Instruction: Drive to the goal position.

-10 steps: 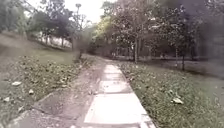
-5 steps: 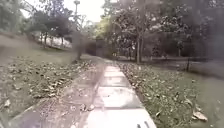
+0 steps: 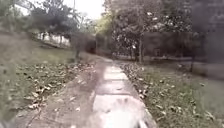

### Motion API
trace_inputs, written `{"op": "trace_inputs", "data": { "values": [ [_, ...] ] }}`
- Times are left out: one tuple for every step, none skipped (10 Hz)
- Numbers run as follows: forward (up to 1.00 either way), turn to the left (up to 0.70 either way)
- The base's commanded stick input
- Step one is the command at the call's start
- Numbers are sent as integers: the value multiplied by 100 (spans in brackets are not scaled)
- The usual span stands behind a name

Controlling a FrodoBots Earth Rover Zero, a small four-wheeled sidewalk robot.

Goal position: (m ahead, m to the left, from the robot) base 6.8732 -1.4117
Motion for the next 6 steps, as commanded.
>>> {"op": "trace_inputs", "data": {
  "values": [
    [100, 0],
    [100, 0],
    [100, 0],
    [100, 0],
    [100, 0],
    [100, 0]
  ]
}}
